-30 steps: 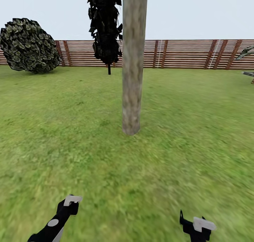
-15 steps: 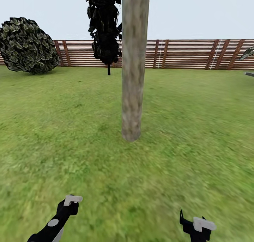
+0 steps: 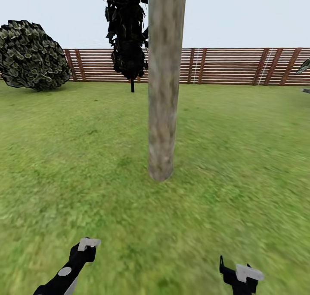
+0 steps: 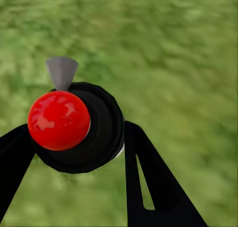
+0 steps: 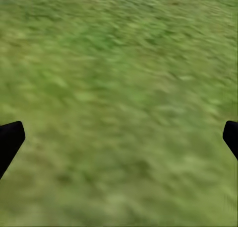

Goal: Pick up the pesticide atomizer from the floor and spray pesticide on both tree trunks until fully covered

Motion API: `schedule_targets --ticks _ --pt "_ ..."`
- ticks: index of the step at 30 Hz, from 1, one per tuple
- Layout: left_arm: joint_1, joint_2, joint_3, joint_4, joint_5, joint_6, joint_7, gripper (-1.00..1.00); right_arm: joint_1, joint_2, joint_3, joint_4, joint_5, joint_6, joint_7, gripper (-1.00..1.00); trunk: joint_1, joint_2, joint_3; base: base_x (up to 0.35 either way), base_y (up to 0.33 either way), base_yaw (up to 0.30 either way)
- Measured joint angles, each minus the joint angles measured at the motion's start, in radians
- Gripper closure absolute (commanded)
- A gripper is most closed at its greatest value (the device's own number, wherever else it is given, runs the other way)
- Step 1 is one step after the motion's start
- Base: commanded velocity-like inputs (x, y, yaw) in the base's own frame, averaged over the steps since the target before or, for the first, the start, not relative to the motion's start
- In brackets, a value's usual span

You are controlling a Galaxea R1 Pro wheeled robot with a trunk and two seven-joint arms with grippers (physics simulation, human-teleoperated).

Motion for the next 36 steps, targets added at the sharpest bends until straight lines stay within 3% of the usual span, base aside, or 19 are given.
schedule_targets --ticks 19,28,31,33,36 --pt "0.0 0.001 0.005 -0.001 -0.002 0.0 0.0 1.0 0.0 0.004 0.002 -0.002 0.0 0.0 0.001 -1.0 0.0 0.0 0.003 0.336 -0.015 -0.038" --pt "0.0 0.003 0.0 -0.002 -0.011 -0.005 0.002 1.0 0.0 0.002 -0.001 -0.001 0.0 0.001 0.0 -1.0 0.0 0.0 0.003 0.079 -0.036 0.0" --pt "-0.003 0.005 -0.027 -0.004 -0.053 -0.011 -0.01 1.0 -0.001 -0.004 0.0 -0.005 0.003 0.003 0.007 -1.0 0.0 0.0 0.003 0.003 -0.001 0.0" --pt "-0.006 0.008 -0.046 -0.009 -0.099 -0.014 -0.029 1.0 -0.001 -0.007 0.0 -0.013 0.03 0.004 0.033 -1.0 0.0 0.0 0.003 0.001 0.0 0.0" --pt "-0.01 0.021 -0.063 -0.018 -0.179 -0.015 -0.131 1.0 -0.004 -0.01 0.0 -0.028 0.158 0.005 0.149 -1.0 0.0 0.0 0.003 0.0 0.0 0.0"
